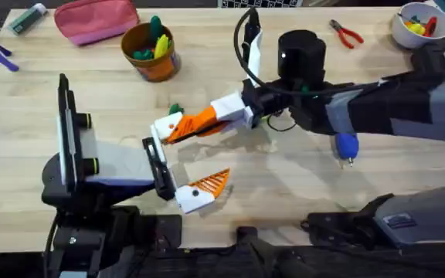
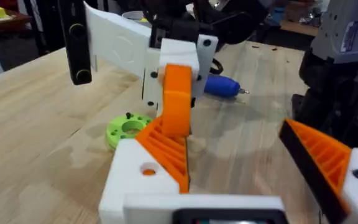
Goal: Pick up the gripper from the table and insert it into the empty holder that is missing its gripper. Then pick up a screw, insert it into the mounting hole, and use the screwdriver to tighten it. Finally, clean up the table by picking up the vegetable and placing it into the bucket.
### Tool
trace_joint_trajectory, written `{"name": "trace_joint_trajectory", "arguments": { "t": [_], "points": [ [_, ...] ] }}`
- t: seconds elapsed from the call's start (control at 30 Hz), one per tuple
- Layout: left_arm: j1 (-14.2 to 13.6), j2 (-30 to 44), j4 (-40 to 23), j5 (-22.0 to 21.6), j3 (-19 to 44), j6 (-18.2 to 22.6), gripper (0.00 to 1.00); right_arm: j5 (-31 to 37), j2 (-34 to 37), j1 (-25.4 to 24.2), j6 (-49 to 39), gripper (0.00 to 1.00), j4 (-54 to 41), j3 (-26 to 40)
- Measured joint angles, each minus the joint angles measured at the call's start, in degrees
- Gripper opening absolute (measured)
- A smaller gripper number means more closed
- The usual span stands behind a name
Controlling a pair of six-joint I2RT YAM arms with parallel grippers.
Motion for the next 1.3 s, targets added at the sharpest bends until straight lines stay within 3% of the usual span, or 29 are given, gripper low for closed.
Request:
{"name": "trace_joint_trajectory", "arguments": {
  "t": [0.4, 1.3],
  "points": [
    [0.2, 0.0, 0.0, -0.3, 0.0, 0.0, 0.986, 3.3, 0.0, 1.3, 0.4, 0.010, 0.3, 0.3],
    [0.2, 0.0, 0.0, -0.3, 0.0, 0.0, 0.985, 3.5, 0.0, 1.4, 0.6, 0.029, 0.3, 0.3]
  ]
}}
